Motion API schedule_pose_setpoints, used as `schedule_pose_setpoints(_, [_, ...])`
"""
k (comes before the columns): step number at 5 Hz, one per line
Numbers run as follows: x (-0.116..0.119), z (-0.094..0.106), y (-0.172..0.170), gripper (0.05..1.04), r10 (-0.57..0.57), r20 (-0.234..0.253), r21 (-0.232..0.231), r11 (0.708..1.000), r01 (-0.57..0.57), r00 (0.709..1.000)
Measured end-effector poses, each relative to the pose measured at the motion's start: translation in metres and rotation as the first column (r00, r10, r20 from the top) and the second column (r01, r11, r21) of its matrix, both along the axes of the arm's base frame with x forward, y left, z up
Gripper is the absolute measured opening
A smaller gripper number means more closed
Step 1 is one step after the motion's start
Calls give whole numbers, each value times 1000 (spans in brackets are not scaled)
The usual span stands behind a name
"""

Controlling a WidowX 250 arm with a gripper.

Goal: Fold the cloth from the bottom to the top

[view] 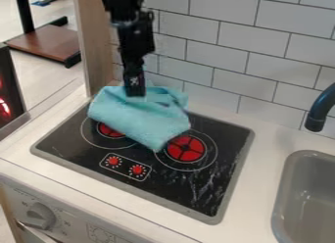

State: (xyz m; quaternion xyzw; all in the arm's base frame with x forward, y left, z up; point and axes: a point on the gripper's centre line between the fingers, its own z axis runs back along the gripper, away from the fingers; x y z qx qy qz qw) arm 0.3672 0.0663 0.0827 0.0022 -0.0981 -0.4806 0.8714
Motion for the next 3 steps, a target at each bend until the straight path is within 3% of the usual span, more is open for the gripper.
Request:
schedule_pose_setpoints(1, [-8,27,-3,1003,-11,40,-22,1000,12,999])
schedule_pose_setpoints(3, [-22,55,1,999,-24,110,-37,999,28,994])
